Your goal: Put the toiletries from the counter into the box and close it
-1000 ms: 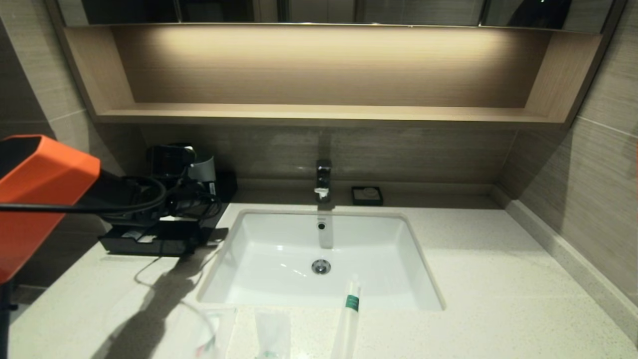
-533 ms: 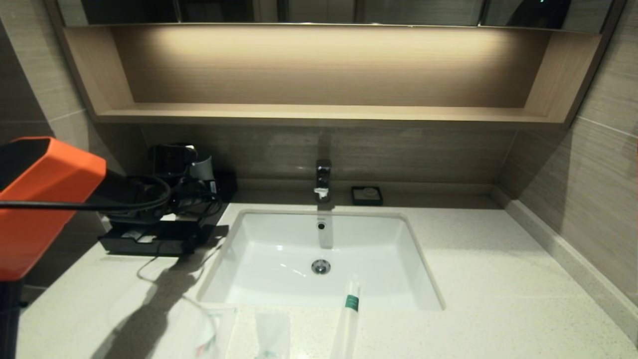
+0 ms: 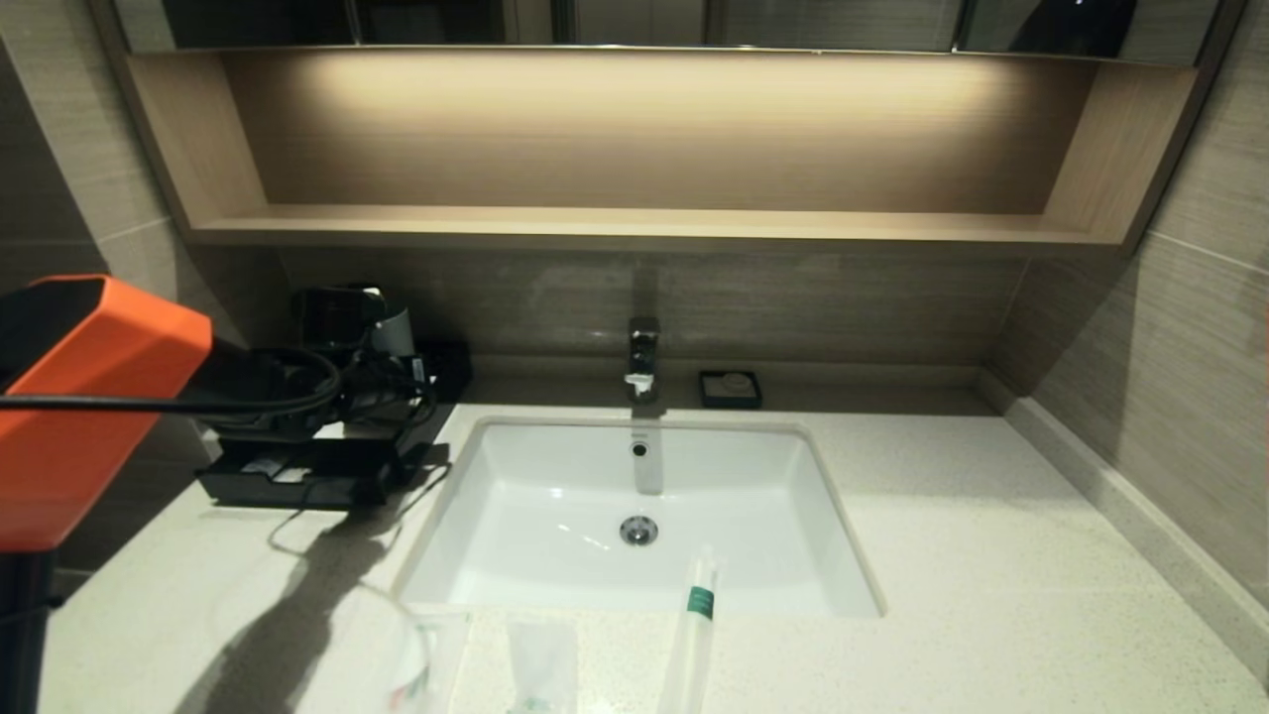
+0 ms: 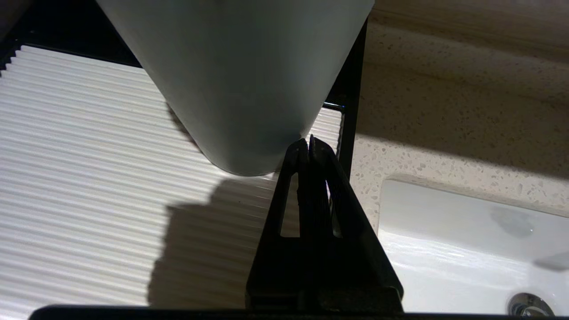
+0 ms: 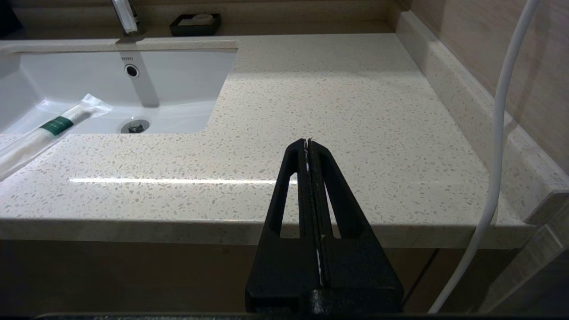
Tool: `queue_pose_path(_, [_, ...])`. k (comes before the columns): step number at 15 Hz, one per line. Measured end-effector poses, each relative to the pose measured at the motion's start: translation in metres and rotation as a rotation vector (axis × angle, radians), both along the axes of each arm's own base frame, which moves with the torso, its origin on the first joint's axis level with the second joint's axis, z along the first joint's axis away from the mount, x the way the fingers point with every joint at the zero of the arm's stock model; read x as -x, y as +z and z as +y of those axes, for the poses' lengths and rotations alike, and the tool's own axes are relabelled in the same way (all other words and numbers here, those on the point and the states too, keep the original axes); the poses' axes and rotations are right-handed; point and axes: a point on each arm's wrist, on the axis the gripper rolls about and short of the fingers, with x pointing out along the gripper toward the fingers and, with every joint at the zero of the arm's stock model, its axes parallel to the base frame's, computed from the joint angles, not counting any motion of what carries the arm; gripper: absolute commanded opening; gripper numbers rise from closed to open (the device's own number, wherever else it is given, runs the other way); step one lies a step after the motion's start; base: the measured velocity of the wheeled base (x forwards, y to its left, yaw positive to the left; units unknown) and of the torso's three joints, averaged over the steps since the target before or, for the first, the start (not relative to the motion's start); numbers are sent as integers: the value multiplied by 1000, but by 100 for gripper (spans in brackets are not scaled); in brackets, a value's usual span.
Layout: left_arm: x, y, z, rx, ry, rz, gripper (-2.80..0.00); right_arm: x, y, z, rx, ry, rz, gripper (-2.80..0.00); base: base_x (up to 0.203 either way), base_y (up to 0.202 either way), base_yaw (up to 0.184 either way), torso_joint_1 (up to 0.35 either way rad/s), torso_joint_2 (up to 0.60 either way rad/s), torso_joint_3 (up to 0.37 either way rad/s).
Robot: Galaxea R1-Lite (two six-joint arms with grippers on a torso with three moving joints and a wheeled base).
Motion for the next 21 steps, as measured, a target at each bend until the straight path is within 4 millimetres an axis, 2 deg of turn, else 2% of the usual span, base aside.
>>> queue_pose_path(3, [9, 10, -1, 0, -4, -11, -280, 0, 0, 0, 0, 0, 0, -280, 0, 0, 0, 0, 0, 0])
queue_pose_path(7, [35, 24, -4, -3, -16, -6, -280, 0, 0, 0, 0, 0, 0, -280, 0, 0, 0, 0, 0, 0])
queue_pose_path(11, [50, 24, 10, -5, 18, 20, -280, 0, 0, 0, 0, 0, 0, -280, 0, 0, 0, 0, 0, 0])
queue_pose_path(16, [54, 21, 35, -10, 96, 16, -280, 0, 0, 0, 0, 0, 0, -280, 0, 0, 0, 0, 0, 0])
queue_pose_path(21, [48, 14, 42, -6, 114, 8, -280, 0, 0, 0, 0, 0, 0, -280, 0, 0, 0, 0, 0, 0])
